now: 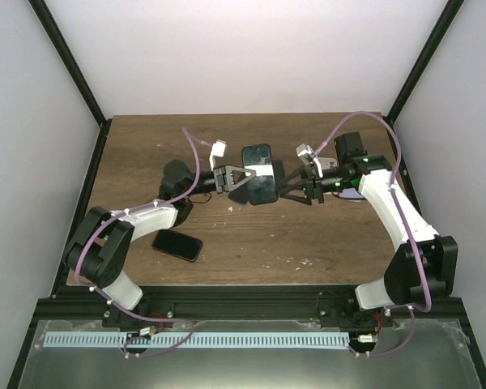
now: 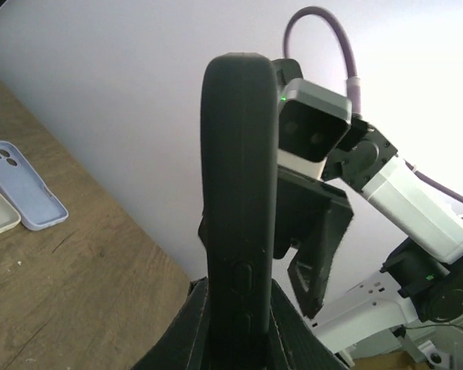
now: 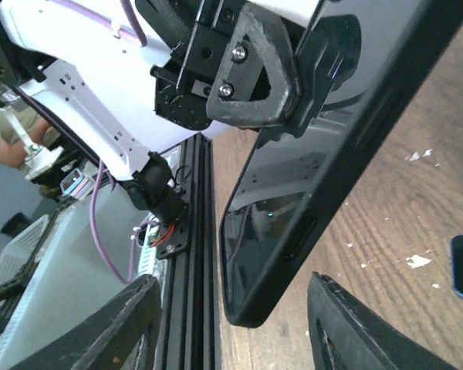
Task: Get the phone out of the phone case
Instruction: Remove the phone case from the phone.
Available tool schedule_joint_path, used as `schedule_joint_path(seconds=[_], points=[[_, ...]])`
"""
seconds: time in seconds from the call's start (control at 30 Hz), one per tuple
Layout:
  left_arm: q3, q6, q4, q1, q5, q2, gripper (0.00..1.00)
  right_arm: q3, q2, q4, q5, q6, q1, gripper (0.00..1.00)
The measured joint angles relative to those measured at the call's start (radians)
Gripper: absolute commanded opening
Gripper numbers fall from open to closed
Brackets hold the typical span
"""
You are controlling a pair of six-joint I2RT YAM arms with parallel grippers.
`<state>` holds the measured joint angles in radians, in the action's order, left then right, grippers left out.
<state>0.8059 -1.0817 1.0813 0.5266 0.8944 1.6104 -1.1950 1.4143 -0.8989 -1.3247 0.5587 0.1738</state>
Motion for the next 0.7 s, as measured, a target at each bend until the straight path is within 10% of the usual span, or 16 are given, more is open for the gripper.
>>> schedule_joint_path(seconds=[0.43,0.7], points=[[0.025,-0.094,0.018,-0.024,0.148,0.0,0.0,-0.044,0.013,-0.18,0.151,0.293,0.06,0.55],[0.032,-0.113,0.02,-0.024,0.17,0.0,0.0,-0.043,-0.004,-0.15,0.163,0.259,0.139,0.34]])
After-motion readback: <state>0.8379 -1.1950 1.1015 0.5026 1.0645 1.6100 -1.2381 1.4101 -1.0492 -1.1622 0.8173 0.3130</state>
